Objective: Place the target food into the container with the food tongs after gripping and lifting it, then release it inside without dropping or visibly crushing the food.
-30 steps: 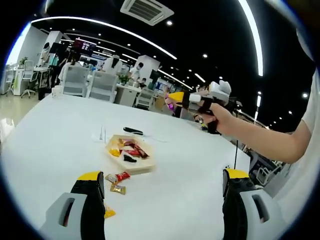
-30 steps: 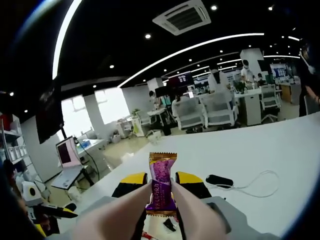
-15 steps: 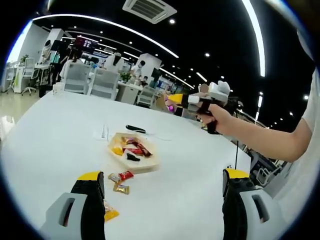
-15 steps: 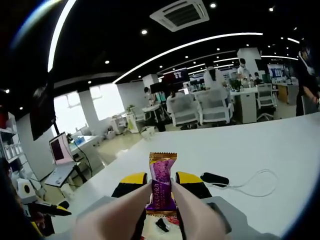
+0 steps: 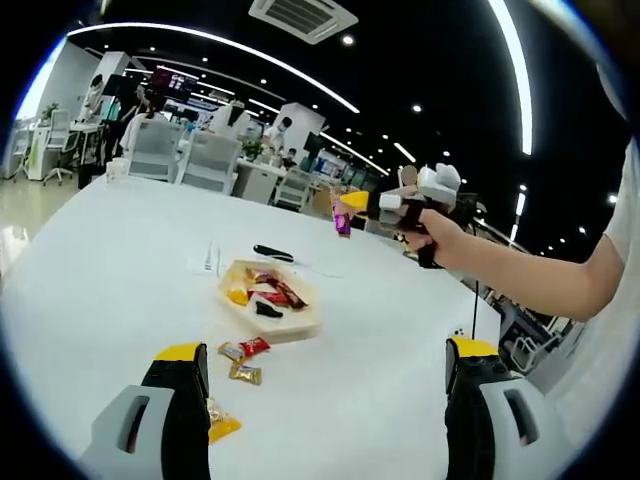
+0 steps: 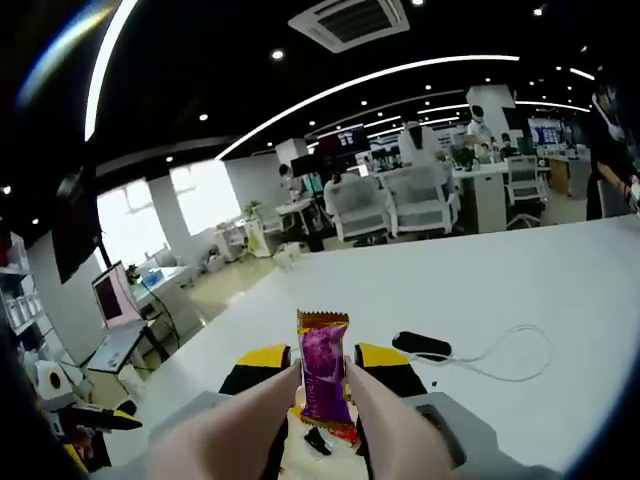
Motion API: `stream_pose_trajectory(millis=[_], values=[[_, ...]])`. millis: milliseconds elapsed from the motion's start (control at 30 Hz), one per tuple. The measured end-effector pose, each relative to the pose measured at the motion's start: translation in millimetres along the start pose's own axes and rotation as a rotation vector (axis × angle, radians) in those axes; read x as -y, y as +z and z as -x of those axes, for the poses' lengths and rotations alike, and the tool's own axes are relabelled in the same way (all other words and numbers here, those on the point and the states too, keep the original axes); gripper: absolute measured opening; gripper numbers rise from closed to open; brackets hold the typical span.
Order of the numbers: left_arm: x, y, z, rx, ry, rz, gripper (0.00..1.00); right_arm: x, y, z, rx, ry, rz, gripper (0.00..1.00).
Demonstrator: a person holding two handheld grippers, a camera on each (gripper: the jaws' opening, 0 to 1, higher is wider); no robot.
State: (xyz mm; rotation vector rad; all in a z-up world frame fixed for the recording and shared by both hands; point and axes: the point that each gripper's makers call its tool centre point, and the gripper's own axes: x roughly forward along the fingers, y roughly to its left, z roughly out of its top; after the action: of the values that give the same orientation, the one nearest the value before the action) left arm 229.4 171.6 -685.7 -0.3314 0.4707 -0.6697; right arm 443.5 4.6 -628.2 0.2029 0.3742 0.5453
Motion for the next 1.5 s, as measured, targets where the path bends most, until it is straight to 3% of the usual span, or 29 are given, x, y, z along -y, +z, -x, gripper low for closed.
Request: stream_pose_trajectory(millis=[633,1500], values=[[-1.9,-4.8,-1,-0.006,0.006,0.005,0.99,8,-12.2,7,-0.011,-0.013,-0.047,0.26],[-6.9,-7.8,9,0.012,0.027,-0.006,0.99,-8,-34.1,19,-0.053,0.000,-0.018,0.27]])
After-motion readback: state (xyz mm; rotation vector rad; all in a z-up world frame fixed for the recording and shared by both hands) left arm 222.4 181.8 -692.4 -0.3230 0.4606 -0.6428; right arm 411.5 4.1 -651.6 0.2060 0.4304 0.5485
